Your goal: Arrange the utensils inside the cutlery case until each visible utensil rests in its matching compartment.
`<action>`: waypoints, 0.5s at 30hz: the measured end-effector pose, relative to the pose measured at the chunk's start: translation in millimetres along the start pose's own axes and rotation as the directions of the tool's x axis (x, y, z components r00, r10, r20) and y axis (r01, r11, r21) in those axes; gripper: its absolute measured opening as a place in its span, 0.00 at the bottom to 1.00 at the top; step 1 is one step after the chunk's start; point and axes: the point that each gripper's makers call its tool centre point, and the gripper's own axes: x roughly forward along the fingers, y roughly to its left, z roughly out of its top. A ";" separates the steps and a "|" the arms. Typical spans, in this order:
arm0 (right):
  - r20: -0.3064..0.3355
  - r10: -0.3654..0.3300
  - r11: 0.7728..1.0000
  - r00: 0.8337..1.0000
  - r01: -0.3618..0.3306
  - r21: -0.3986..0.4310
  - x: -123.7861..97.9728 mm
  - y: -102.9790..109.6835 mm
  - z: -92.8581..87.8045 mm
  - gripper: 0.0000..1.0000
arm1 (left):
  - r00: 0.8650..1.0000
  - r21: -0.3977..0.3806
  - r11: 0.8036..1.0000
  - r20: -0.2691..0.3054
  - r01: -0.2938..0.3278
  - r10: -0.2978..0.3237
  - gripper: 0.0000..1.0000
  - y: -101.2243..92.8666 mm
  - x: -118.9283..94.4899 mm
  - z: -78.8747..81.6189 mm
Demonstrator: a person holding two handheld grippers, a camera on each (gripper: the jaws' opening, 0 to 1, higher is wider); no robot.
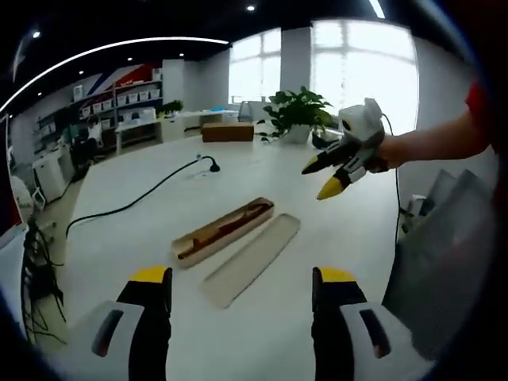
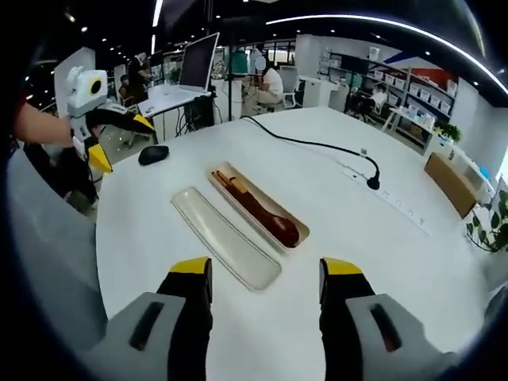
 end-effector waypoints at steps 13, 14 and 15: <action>-0.078 0.045 0.997 0.996 -0.049 -0.056 34.7 -0.1 -27.3 0.55 | 0.990 0.111 0.994 -0.137 -0.016 0.031 0.75 24.2 55.9 -43.6; -0.086 0.047 0.997 0.995 -0.052 -0.057 36.4 -0.2 -29.6 0.55 | 0.990 0.116 0.993 -0.136 -0.013 0.029 0.73 24.9 58.2 -43.2; -0.100 0.048 0.997 0.994 -0.054 -0.061 39.0 -1.0 -33.3 0.55 | 0.990 0.119 0.993 -0.135 -0.013 0.029 0.70 25.5 59.8 -42.4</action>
